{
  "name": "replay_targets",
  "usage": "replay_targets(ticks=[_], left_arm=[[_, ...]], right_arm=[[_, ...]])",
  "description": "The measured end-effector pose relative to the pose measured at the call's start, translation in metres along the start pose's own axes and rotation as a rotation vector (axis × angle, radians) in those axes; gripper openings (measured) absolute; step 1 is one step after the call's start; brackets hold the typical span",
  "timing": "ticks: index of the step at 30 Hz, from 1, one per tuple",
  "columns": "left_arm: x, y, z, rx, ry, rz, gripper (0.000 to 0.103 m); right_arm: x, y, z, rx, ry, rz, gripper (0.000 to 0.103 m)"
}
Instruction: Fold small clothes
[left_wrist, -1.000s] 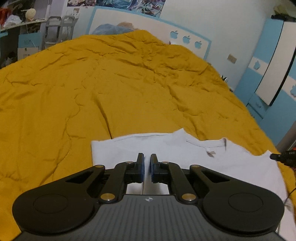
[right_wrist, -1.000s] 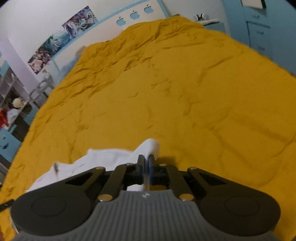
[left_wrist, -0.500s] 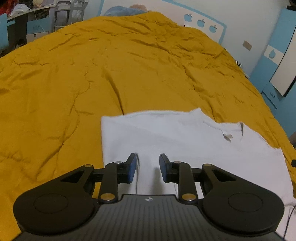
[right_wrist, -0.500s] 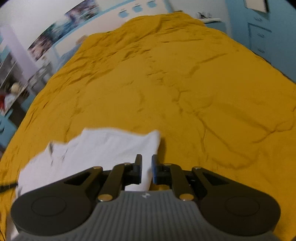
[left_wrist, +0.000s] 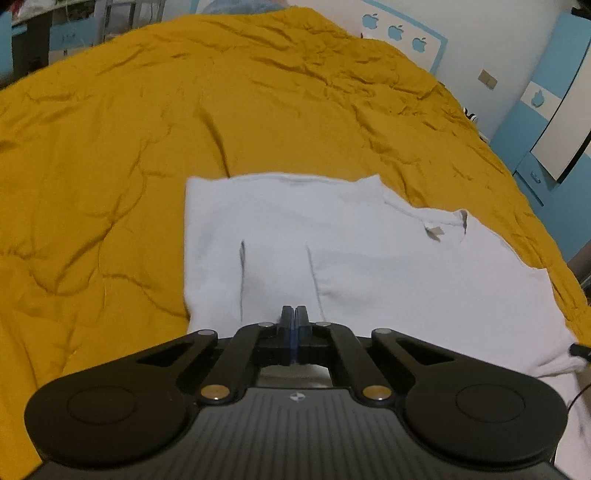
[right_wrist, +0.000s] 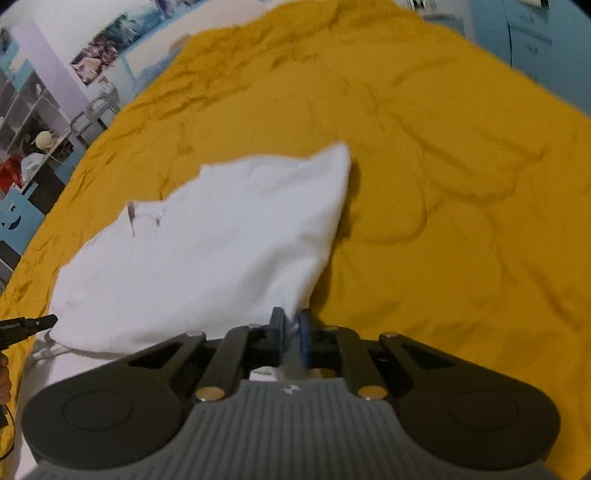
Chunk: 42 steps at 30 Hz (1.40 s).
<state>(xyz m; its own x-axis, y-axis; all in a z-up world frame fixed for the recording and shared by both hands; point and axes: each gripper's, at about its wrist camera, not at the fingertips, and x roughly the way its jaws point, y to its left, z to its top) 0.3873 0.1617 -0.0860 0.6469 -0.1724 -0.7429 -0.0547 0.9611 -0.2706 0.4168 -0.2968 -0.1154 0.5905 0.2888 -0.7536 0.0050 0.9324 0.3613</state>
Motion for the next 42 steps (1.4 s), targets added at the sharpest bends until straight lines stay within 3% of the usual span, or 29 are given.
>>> replay_targets(ticks=[2, 8, 11, 12, 13, 17, 23, 26, 29, 36, 42], left_arm=[[0.000, -0.007, -0.001, 0.021, 0.004, 0.003, 0.000], [0.012, -0.010, -0.008, 0.070, 0.054, 0.105, 0.000], [0.007, -0.004, -0.006, 0.066, 0.060, 0.092, 0.000], [0.004, -0.003, -0.004, 0.063, 0.056, 0.083, 0.000], [0.001, -0.001, -0.002, 0.057, 0.043, 0.075, 0.000], [-0.004, 0.000, 0.008, 0.001, -0.026, 0.042, 0.002], [0.019, -0.008, 0.010, 0.007, -0.004, 0.035, 0.002], [0.028, -0.006, 0.005, 0.009, 0.016, 0.039, 0.002], [0.029, -0.004, 0.002, 0.023, 0.019, 0.035, 0.002], [0.014, 0.001, 0.005, 0.037, 0.032, 0.032, 0.003], [-0.047, -0.005, -0.002, 0.083, -0.009, -0.015, 0.004]], right_arm=[[-0.010, -0.010, 0.007, 0.035, -0.014, -0.001, 0.000], [0.018, -0.036, -0.007, 0.108, 0.095, 0.001, 0.001], [0.008, -0.033, -0.005, 0.114, 0.072, -0.004, 0.005], [0.002, -0.031, -0.003, 0.096, 0.063, -0.017, 0.014], [-0.005, -0.028, 0.000, 0.079, 0.049, -0.026, 0.017], [-0.015, -0.023, 0.021, 0.086, -0.010, -0.006, 0.020], [0.006, 0.001, 0.047, 0.024, -0.043, 0.067, 0.011], [0.036, -0.003, 0.048, 0.004, 0.012, -0.039, 0.001], [0.057, -0.025, 0.041, 0.048, 0.088, -0.069, 0.000], [0.020, -0.023, 0.040, 0.037, 0.050, -0.100, 0.003], [-0.048, 0.011, 0.033, -0.099, 0.003, -0.055, 0.003]])
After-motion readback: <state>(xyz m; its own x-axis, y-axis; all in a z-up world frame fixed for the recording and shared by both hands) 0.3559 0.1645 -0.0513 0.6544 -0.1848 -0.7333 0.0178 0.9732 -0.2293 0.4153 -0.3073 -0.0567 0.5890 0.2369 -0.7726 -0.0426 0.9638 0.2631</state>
